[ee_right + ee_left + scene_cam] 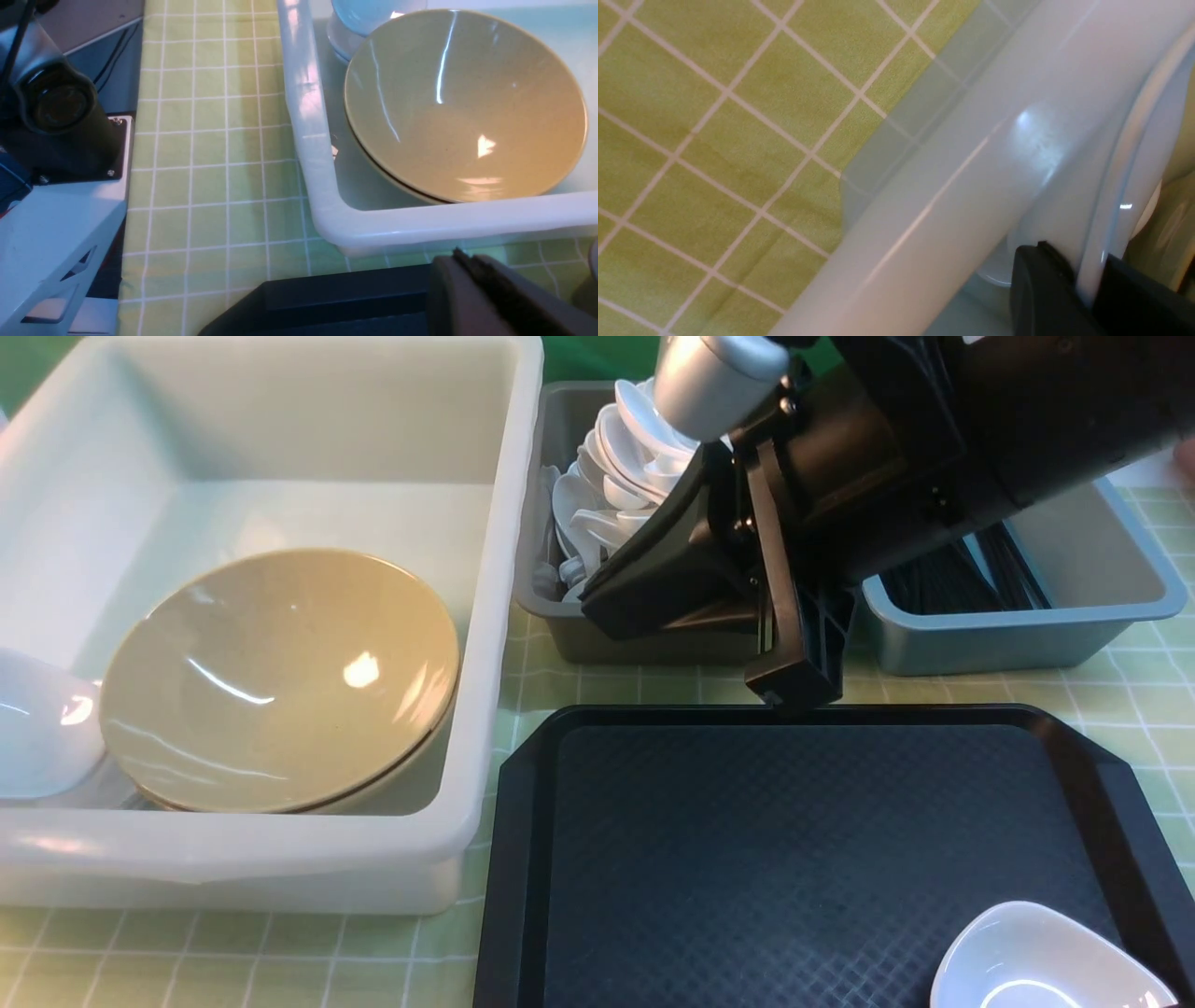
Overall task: On green table put chopsticks spoon bowls plates into blue grey white boxes.
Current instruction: 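Place the white bowl into the white bin with the other dishes with the left gripper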
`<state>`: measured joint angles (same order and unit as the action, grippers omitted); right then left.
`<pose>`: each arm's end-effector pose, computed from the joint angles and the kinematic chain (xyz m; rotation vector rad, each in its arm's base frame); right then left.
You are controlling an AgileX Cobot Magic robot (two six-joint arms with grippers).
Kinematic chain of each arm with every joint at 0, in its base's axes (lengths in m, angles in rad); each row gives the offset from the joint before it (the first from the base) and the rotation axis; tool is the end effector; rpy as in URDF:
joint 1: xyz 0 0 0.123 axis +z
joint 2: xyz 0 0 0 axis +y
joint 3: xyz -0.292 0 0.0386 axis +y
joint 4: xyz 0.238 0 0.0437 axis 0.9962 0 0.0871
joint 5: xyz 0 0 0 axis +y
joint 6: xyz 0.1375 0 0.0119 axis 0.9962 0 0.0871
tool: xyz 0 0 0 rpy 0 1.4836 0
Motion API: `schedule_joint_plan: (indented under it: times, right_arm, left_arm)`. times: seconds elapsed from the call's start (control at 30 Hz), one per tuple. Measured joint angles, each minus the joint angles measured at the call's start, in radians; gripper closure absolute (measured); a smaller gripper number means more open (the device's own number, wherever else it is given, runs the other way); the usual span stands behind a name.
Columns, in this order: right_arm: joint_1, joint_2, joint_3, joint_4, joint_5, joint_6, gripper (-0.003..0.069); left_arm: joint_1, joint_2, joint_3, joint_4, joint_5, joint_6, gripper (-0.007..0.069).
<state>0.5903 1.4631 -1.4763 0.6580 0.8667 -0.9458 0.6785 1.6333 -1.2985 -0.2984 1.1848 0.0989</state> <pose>0.2479 0.2436 0.3904 -1.3437 1.7379 0.5971 0.2698 0.1692 0.2439 -0.9552 2.7289 -0.3068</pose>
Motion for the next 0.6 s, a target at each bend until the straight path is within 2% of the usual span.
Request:
schedule_joint_plan:
  times: [0.23, 0.6]
  right_arm:
    - [0.000, 0.000, 0.000, 0.000, -0.001, 0.000, 0.0623]
    - [-0.018, -0.013, -0.007, -0.012, 0.024, 0.012, 0.0613]
  left_arm:
    - [-0.048, 0.000, 0.000, 0.009, -0.003, -0.008, 0.0528]
    - [-0.053, -0.023, -0.046, 0.061, 0.035, -0.075, 0.0323]
